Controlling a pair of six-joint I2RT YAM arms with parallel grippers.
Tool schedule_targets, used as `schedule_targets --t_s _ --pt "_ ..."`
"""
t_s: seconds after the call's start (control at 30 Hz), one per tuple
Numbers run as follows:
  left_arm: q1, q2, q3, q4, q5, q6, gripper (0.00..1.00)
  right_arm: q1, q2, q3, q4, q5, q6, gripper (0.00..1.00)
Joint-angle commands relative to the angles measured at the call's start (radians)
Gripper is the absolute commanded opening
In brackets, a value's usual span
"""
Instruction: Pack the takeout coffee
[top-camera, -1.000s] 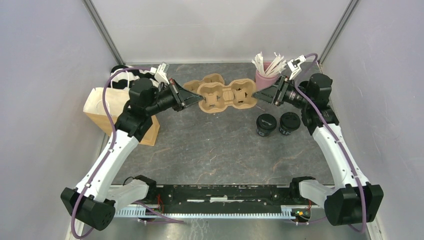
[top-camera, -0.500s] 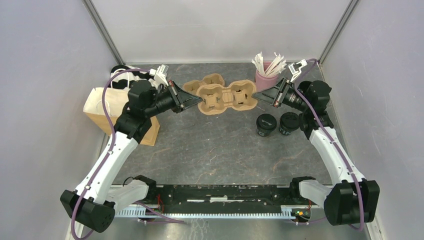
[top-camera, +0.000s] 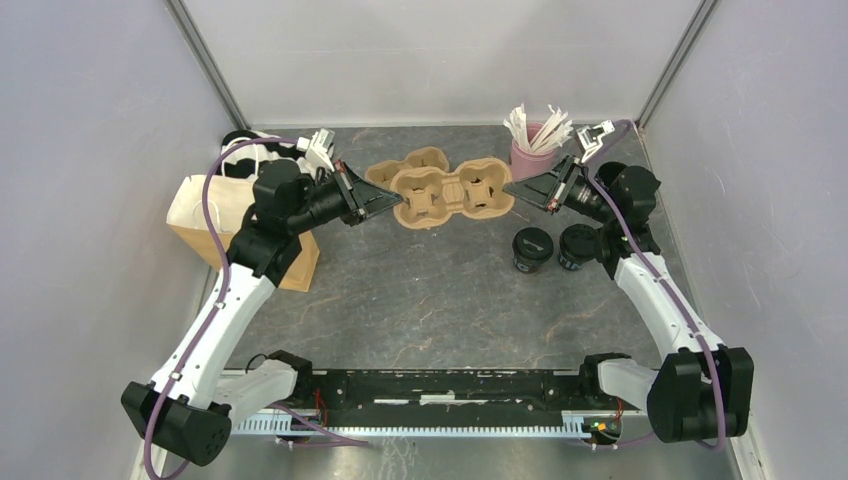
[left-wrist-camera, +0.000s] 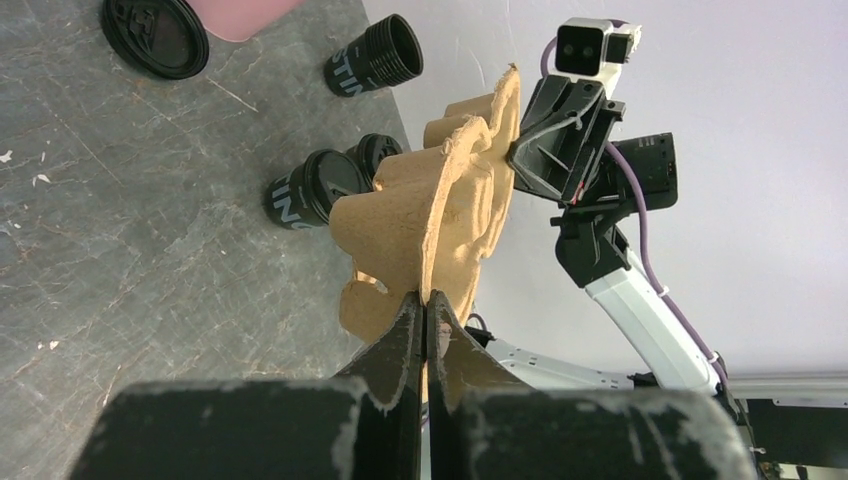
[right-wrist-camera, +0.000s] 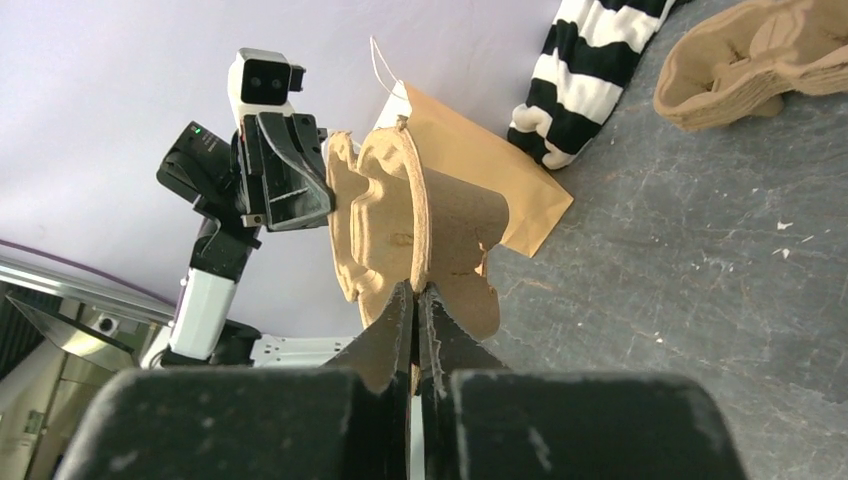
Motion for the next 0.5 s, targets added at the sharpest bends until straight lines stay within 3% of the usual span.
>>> schedule_targets --t_s 0.0,0.03,0.13,0.23,0.33,0.47 --pt "0.01 -0.013 0.006 -0.016 0.018 0.064 0.03 -0.003 -0.001 0.004 0.083 -0.02 0.016 0.0" --pt "0.01 -0.006 0.024 -0.055 0.0 0.078 0.11 -0.003 -0.003 0.027 0.008 -0.019 -0.042 0.0" --pt "0.011 0.022 0.13 -0.246 -0.12 0.164 0.54 -0.003 -0.013 0.15 -0.348 0.027 -0.327 0.0" --pt "0.011 0.073 0.304 -0.512 -0.295 0.248 0.82 -0.003 -0.036 0.248 -0.653 0.101 -0.532 0.0" --pt "0.011 0.127 0.483 -0.715 -0.484 0.316 0.88 -0.003 -0.087 0.239 -0.737 0.13 -0.584 0.0" --pt "0.011 0.162 0.665 -0.939 -0.866 0.356 0.88 0.01 -0.174 0.193 -0.792 0.136 -0.609 0.0"
